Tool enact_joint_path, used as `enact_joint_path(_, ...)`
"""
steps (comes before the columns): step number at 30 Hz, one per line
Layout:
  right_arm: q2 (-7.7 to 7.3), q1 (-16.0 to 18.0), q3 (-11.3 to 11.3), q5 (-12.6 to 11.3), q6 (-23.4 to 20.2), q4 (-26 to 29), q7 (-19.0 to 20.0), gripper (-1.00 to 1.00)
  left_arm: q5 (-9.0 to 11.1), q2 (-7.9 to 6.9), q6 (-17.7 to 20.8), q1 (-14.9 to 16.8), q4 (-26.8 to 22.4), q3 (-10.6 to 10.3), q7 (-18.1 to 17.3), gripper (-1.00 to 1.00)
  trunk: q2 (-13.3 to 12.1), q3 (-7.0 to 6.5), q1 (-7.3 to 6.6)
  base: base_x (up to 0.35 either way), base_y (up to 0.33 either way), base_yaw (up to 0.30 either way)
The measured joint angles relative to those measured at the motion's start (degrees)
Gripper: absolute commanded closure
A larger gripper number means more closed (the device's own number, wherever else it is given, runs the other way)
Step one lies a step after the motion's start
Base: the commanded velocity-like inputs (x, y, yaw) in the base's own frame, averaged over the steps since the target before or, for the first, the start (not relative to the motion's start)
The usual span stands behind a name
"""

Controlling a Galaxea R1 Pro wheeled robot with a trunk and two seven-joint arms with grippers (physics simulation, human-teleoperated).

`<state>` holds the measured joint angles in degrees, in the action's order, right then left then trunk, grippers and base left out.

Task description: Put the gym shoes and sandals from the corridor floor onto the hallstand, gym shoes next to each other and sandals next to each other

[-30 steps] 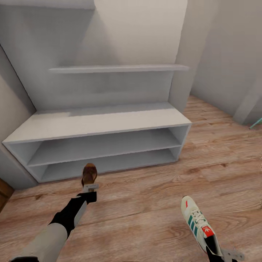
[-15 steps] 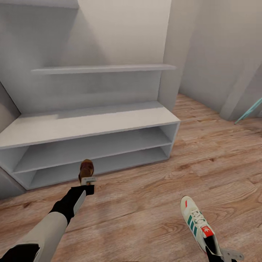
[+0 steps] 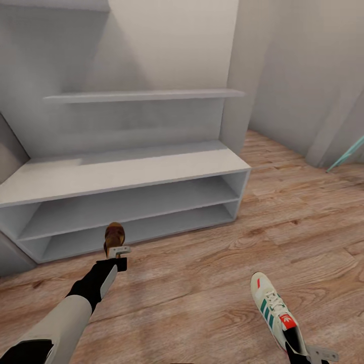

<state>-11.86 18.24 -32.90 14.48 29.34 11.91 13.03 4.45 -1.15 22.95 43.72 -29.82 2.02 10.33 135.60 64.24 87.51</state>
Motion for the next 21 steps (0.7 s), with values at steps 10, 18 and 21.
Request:
enact_joint_path(10, 0.22, 0.00, 0.01, 0.01, 0.00, 0.00, -0.07, 1.00, -0.07, -0.08, 0.02, 0.08, -2.41, 0.07, 0.49, 1.00, 0.00, 0.48, -0.03, 0.149, 0.022, 0.185)
enact_joint_path(18, 0.26, 0.00, 0.02, 0.01, 0.00, -0.01, -0.07, 1.00, 0.00, -0.08, 0.01, 0.05, -3.15, 0.10, 0.56, 1.00, 0.00, 0.94, -0.03, 0.316, 0.092, 0.203)
enact_joint_path(21, 0.26, 0.00, 0.03, 0.02, 0.00, -0.01, -0.07, 1.00, 0.00, -0.08, 0.00, 0.08, -3.25, 0.05, 0.56, 1.00, 0.00, 1.11, -0.03, 0.284, 0.088, 0.146)
